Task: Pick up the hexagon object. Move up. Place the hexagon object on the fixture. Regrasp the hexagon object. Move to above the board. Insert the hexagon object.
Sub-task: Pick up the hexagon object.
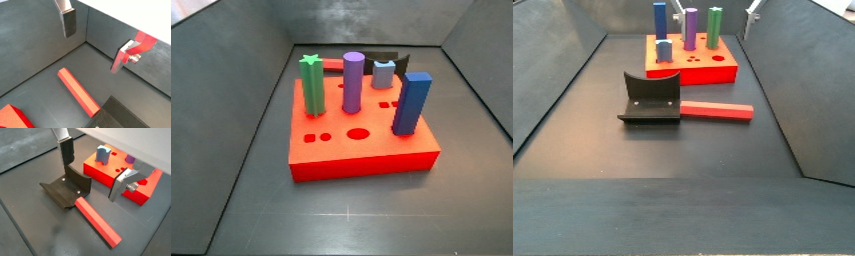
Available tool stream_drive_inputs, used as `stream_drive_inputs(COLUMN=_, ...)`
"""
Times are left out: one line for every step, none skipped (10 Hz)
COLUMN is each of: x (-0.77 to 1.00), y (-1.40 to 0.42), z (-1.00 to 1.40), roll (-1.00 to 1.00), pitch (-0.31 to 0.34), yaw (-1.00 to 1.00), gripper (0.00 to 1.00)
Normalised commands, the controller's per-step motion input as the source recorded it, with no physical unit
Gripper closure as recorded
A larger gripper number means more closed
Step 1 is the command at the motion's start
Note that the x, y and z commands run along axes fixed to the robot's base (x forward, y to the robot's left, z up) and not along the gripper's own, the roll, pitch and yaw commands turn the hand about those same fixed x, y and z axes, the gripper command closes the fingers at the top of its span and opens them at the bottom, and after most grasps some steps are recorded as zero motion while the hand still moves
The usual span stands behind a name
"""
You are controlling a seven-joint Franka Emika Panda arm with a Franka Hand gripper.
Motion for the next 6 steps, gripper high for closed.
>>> stream_drive_inputs(x=-0.07, y=0.05, z=-0.01, roll=0.0, pitch=0.0, yaw=0.0, gripper=0.0)
stream_drive_inputs(x=0.03, y=0.12, z=-0.2, roll=0.0, pitch=0.0, yaw=-0.41, gripper=0.0)
stream_drive_inputs(x=0.0, y=0.0, z=-0.42, roll=0.0, pitch=0.0, yaw=-1.0, gripper=0.0)
stream_drive_inputs(x=0.0, y=0.0, z=-0.42, roll=0.0, pitch=0.0, yaw=-1.0, gripper=0.0)
stream_drive_inputs(x=0.0, y=0.0, z=-0.39, roll=0.0, pitch=-0.009, yaw=-1.0, gripper=0.0)
stream_drive_inputs(x=0.0, y=0.0, z=-0.36, roll=0.0, pitch=0.0, yaw=-1.0, gripper=0.0)
